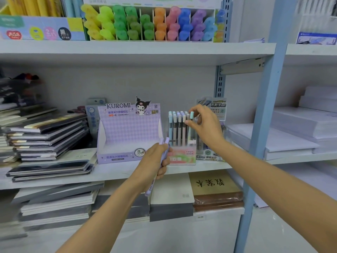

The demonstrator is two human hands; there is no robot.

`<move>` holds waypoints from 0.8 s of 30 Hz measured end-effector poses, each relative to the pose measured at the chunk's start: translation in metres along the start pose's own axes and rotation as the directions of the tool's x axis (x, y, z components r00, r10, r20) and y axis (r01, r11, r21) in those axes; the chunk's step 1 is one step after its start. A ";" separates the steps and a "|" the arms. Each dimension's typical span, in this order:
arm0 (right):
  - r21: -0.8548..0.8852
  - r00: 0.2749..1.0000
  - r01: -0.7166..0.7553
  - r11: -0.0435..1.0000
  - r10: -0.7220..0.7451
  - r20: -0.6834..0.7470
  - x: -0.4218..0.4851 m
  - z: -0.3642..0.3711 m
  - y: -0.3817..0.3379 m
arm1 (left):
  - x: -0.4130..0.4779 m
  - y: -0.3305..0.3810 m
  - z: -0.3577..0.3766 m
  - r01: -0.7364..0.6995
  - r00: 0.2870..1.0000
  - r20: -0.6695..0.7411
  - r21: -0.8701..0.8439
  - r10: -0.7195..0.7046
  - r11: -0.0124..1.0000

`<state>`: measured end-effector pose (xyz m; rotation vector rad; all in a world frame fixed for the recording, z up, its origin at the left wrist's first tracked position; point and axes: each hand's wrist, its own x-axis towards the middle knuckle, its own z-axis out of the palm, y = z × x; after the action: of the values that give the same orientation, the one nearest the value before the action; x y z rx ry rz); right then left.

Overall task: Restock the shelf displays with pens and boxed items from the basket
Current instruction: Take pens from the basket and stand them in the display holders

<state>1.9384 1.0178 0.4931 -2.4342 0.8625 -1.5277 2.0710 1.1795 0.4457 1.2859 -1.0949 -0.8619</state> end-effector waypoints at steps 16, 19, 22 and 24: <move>0.473 0.882 -0.284 0.834 0.034 0.471 -0.037 -0.022 -0.049 | -0.020 0.012 0.009 -0.233 0.971 -0.025 0.091 0.236 0.968; 0.501 0.848 -0.303 0.811 -0.011 0.530 -0.039 -0.027 -0.057 | -0.023 0.016 0.011 -0.237 0.971 -0.023 0.091 0.240 0.967; 0.541 0.809 -0.411 0.734 0.020 0.587 -0.039 -0.030 -0.061 | -0.025 0.019 0.010 -0.222 0.974 -0.032 0.085 0.225 0.971; 0.550 0.809 -0.440 0.710 0.048 0.586 -0.038 -0.031 -0.063 | -0.025 0.021 0.009 -0.207 0.977 -0.028 0.073 0.209 0.976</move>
<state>1.9240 1.0958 0.5032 -1.9110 0.4001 -0.7656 2.0528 1.2034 0.4628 1.2144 -1.2162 -0.6464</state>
